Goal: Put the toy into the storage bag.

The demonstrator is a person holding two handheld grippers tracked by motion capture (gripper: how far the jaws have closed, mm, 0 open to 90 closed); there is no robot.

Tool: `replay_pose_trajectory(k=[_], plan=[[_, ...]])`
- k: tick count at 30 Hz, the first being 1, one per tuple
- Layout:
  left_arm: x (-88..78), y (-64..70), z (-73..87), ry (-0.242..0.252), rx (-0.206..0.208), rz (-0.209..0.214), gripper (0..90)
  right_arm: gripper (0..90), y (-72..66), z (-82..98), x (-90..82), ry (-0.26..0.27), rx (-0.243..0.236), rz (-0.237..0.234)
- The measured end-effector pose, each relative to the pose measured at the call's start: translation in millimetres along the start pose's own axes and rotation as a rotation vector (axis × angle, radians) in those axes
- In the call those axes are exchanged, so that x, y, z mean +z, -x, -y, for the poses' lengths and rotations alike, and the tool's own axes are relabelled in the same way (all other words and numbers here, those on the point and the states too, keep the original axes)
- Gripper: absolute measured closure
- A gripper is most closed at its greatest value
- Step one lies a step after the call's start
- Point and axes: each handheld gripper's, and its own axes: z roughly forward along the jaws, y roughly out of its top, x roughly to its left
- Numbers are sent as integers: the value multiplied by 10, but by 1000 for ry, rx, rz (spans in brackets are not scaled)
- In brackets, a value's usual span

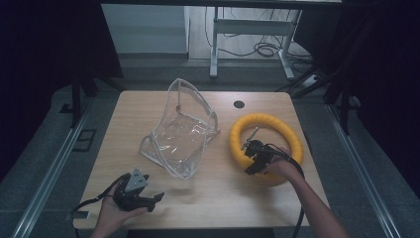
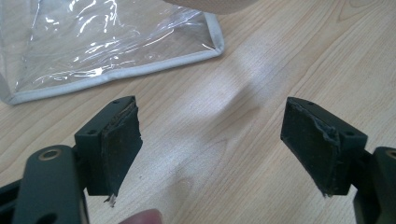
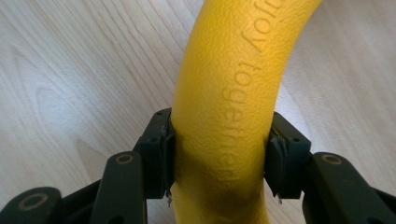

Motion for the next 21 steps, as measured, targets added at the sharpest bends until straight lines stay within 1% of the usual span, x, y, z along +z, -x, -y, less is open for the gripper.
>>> replay_pose_trajectory(k=[1,2,3,4,6,7,8,9,10,11,12,14,15,16,18,19,20,21], plan=[[-1,-3,1,1,1,0,200,505,12,9,-29,12,-6,3],[-1,-6,1,1,0,-1,200,505,22,20,-90,31,7,2],[-1,-6,1,1,0,-1,200,505,22,20,-90,31,7,2],[-1,-7,1,0,-1,-2,200,505,53,37,-185,66,13,-2],[3,-6,1,-1,-1,-1,200,505,76,46,-275,102,24,4],[3,-6,1,-1,-1,-1,199,505,76,46,-275,102,24,4],[4,-6,0,0,-2,0,200,506,83,51,-361,136,34,9],[4,-6,0,0,-2,0,200,506,83,51,-361,136,34,9],[4,-6,0,0,-2,-1,200,506,78,49,-440,161,28,21],[4,-6,0,0,-2,-1,200,506,78,49,-440,161,28,21],[2,-7,1,1,-2,-1,200,506,68,48,-523,193,18,25],[0,-8,0,1,-2,-1,199,506,50,40,-599,235,22,27],[-1,-9,1,3,-2,0,199,506,43,35,-622,242,16,26],[-1,-7,1,6,-5,0,200,506,28,27,-658,259,15,31],[-3,-8,0,6,-6,-1,200,506,6,16,-699,281,9,24],[-3,-8,0,6,-6,-1,200,506,6,16,-699,281,9,24],[-3,-6,0,6,-6,0,200,505,-13,8,-735,307,10,16],[-3,-6,0,6,-6,0,200,505,-13,8,-735,307,10,16]])
